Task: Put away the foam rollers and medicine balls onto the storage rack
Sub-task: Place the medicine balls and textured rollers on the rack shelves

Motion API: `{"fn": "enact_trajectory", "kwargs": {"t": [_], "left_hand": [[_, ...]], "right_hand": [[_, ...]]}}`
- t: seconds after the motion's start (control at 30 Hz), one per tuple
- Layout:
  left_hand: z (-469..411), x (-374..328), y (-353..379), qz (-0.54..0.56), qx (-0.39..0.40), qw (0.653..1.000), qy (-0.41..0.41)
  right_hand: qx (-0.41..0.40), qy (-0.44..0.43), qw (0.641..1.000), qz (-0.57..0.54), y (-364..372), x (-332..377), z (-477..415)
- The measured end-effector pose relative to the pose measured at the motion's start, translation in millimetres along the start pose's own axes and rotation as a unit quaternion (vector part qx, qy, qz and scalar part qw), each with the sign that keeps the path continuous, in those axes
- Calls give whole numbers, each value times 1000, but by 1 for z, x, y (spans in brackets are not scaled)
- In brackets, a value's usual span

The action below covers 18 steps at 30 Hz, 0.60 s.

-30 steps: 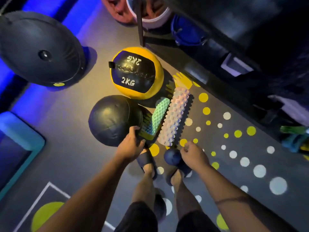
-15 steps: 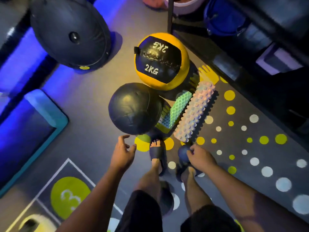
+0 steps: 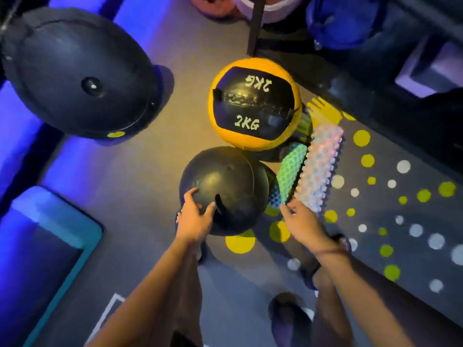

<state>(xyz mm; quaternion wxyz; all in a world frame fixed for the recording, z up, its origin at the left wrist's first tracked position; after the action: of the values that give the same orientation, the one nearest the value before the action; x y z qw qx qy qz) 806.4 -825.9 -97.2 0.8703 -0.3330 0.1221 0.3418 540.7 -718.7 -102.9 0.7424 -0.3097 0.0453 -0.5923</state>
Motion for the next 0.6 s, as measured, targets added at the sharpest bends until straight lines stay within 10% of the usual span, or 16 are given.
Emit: {"fn": "enact_trajectory", "kwargs": {"t": [0.43, 0.6], "left_hand": [[-52, -21, -98, 36, 108, 993, 40], [-90, -24, -78, -166, 171, 971, 25]], "right_hand": [[-74, 105, 976, -173, 100, 98, 4], [-95, 123, 973, -169, 86, 52, -29]]}}
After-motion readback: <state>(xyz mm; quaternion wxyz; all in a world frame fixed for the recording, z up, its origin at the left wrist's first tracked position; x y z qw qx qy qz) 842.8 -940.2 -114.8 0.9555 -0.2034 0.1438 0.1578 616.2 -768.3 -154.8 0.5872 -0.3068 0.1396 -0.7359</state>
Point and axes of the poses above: each hand's wrist, its own z-axis away from the middle knuckle, its own y-axis out of the palm, x = y × z, the point moved 2 cm from there along -z, towards the middle knuckle, and after that the axes turned 3 degrees about -z, right-handed, at the moved point
